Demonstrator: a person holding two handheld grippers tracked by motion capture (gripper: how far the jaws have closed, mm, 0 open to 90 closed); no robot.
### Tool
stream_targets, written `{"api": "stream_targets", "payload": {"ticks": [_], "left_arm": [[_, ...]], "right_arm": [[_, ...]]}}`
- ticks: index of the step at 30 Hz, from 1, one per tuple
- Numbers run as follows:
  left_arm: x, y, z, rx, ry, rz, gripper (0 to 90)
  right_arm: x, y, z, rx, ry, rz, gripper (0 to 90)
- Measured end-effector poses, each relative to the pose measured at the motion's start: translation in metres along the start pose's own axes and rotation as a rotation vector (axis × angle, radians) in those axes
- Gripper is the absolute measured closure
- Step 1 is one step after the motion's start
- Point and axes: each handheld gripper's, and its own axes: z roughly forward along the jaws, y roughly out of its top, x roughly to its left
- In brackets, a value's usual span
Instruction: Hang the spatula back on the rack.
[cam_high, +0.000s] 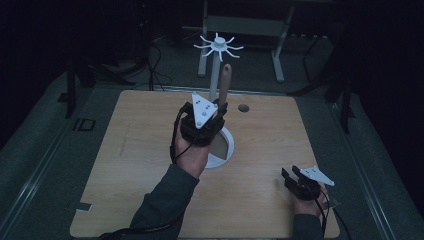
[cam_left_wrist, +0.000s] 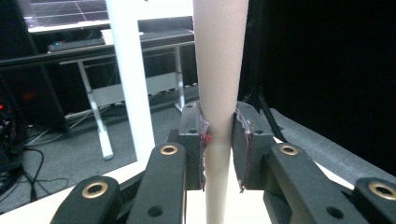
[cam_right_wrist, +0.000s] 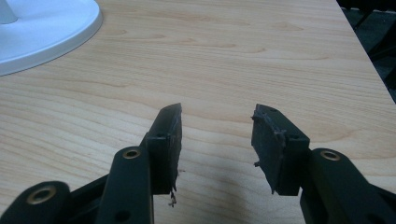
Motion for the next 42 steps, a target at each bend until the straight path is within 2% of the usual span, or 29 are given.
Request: {"api": "stream_targets", "payload": {"ticks": [12, 28, 42], "left_arm": [[0.002, 0.001, 0.007, 0.017, 0.051, 0.015, 75.5], [0.006, 0.005, 0.016, 0.055, 0.154, 0.047, 75.4], [0.006, 0.006, 0.023, 0.079, 0.2, 0.074, 75.2]], "right_arm": [[0.0, 0.0, 0.0, -0.001, -0.001, -0.001, 52.7], [0.0, 0.0, 0.0, -0.002, 0.0, 0.0, 52.7], [0.0, 0.0, 0.0, -0.003, -0.001, 0.001, 52.7]]}}
